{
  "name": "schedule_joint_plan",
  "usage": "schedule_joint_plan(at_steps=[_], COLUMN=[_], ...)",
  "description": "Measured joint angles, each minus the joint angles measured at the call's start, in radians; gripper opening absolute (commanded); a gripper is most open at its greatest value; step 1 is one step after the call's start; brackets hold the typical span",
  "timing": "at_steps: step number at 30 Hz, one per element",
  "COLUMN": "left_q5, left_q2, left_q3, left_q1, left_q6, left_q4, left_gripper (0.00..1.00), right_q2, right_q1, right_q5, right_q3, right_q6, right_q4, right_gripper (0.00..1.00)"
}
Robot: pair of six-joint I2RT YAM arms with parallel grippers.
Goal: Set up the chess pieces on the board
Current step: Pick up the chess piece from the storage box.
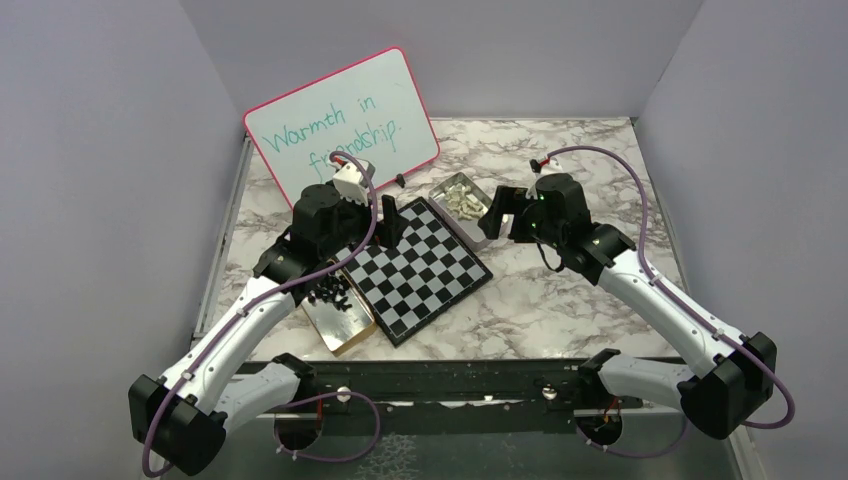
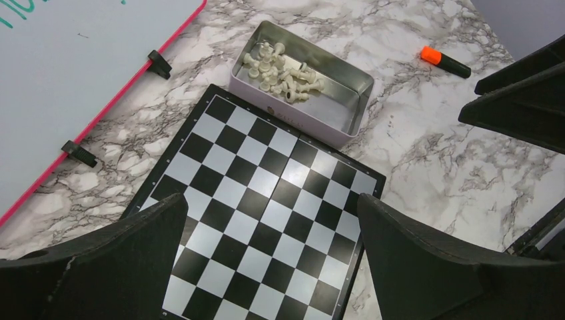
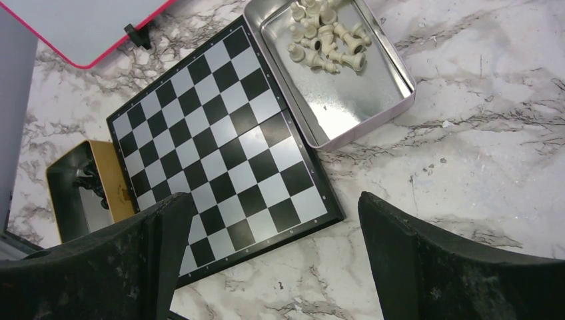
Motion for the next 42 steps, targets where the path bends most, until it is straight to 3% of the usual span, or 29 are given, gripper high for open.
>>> schedule_joint_plan(at_steps=[10,16,19,23,26,30,42], left_q5=[-0.014,-0.071,-0.115,-0.148,-0.172,-0.198,-0.224], left_q2=[-0.001,-0.026,-0.056,-0.109,-0.153,-0.197,-0.208], left_q3=[0.000,0.000,0.000,-0.011,-0.029,-0.060,-0.076], left_q1=[0.000,0.000,0.000,0.000,0.000,0.000,0.000], left_q6=[0.000,0.000,-0.001,-0.001,0.000,0.006,0.015], left_q4=[0.000,-0.012,-0.029,-0.051,-0.060,-0.068,-0.094], left_gripper=[0.99,0.99,0.99,0.99,0.99,0.99,0.99], right_q2=[0.000,0.002,0.029,0.124,0.235,0.372,0.698], right_q1=[0.000,0.000,0.000,0.000,0.000,0.000,0.000], right_q5=[-0.018,-0.042,-0.042,-0.042,-0.037,-0.019,0.042], right_q3=[0.000,0.003,0.027,0.082,0.136,0.188,0.408], right_q6=[-0.001,-0.021,-0.047,-0.077,-0.101,-0.130,-0.206], right_q4=[0.002,0.011,0.018,0.050,0.079,0.114,0.175], right_gripper=[1.00,0.95,0.87,0.56,0.43,0.36,0.32])
